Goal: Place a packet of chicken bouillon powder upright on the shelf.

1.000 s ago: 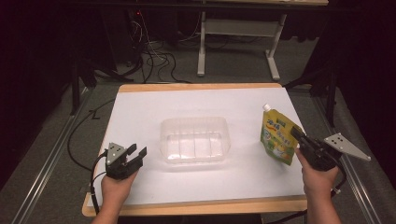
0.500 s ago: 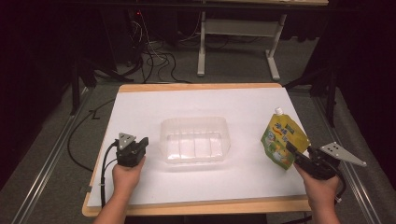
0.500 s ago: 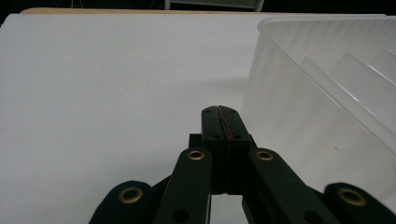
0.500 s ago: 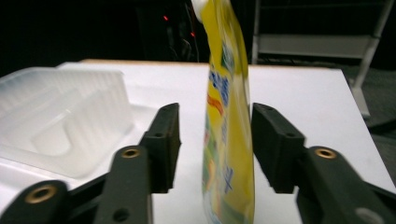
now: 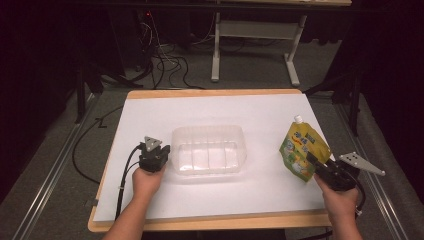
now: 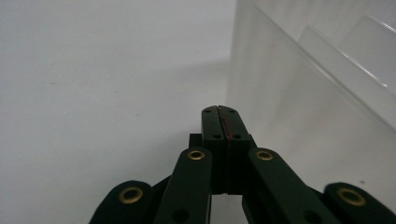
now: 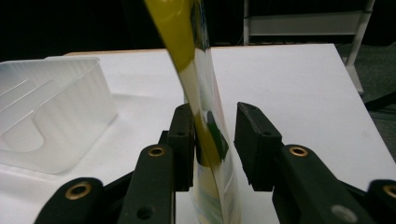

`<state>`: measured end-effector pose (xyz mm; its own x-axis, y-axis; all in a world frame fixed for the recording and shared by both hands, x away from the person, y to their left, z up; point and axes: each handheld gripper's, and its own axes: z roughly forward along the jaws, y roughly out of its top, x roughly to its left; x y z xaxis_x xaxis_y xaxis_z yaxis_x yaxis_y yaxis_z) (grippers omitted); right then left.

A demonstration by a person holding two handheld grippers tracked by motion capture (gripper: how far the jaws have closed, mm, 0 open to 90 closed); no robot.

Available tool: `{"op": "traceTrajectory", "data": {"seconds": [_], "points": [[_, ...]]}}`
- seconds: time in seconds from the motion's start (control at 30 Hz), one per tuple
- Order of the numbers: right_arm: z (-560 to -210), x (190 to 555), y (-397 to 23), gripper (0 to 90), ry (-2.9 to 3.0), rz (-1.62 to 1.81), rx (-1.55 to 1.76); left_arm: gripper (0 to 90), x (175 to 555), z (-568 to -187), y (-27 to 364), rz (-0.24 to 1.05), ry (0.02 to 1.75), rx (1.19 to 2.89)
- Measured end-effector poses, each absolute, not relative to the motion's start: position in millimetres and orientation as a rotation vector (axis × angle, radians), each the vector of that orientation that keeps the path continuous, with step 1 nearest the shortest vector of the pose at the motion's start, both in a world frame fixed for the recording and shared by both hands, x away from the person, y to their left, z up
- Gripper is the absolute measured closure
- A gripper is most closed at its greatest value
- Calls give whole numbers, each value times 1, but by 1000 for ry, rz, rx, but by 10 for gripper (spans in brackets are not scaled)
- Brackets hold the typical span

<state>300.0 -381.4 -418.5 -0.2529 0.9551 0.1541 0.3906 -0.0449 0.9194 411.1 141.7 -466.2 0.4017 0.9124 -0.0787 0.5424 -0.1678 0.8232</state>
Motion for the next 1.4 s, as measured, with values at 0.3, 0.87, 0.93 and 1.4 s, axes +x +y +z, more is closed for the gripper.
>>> {"op": "traceTrajectory", "data": {"seconds": [0.3, 0.87, 0.93, 1.4], "points": [[-423, 303, -385, 635, 1676, 1321, 1427, 900, 409, -465, 129, 555, 1226, 1853], [-423, 308, -384, 641, 1693, 1337, 1413, 900, 409, -465, 94, 528, 1200, 1868], [-420, 306, -386, 645, 1674, 1335, 1399, 900, 408, -463, 83, 526, 1182, 1878], [-421, 308, -384, 817, 1699, 1310, 1403, 900, 401, -461, 38, 470, 1124, 1904]]}}
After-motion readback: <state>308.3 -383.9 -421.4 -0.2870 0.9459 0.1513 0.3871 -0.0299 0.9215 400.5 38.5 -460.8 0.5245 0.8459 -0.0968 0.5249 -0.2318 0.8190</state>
